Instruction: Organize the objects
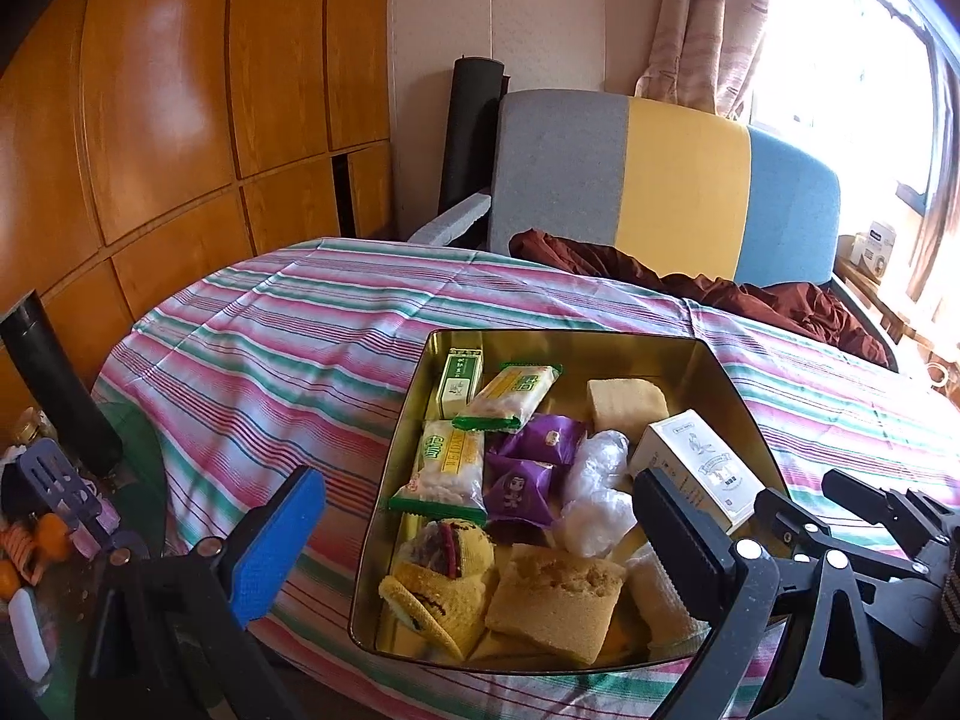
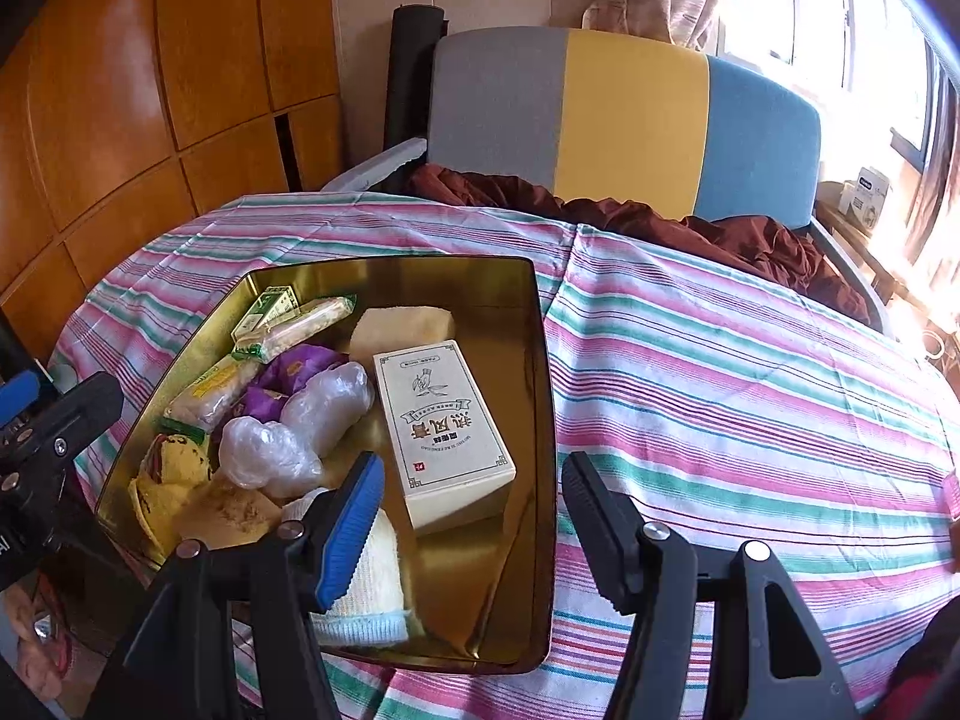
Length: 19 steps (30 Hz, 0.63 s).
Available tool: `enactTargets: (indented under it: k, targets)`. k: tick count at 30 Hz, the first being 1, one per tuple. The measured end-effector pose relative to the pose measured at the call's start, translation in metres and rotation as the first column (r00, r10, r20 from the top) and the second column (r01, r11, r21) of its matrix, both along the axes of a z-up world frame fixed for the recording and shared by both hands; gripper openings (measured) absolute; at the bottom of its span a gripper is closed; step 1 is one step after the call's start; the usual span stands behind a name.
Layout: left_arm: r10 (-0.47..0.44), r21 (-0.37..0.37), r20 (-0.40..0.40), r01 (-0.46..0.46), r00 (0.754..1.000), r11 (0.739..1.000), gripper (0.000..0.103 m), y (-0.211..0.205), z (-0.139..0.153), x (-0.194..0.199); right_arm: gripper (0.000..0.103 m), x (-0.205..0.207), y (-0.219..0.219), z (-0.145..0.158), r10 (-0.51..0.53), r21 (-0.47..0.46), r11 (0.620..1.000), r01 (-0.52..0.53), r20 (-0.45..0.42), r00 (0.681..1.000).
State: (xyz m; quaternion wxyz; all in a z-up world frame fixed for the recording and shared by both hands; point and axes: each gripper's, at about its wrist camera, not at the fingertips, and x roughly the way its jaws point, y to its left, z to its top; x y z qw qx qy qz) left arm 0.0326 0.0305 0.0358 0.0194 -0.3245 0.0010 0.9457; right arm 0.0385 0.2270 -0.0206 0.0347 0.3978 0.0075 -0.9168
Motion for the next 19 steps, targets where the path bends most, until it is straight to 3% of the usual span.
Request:
enactTargets:
  k: [4,19]
  targets:
    - [0.004,0.025,0.005,-0.004,1.000,1.000,0.103,-0.003,-0.001,-0.001,0.063,-0.001,-0.001,-0.002,0.002,-0.008,1.000,-0.002,0.008,1.000]
    - [0.033,-0.013,0.040,-0.033,0.999,0.999,0.098,-0.004,-0.018,-0.009,0.063,-0.005,-0.009,-0.007,0.023,0.002,1.000,-0.023,0.017,1.000]
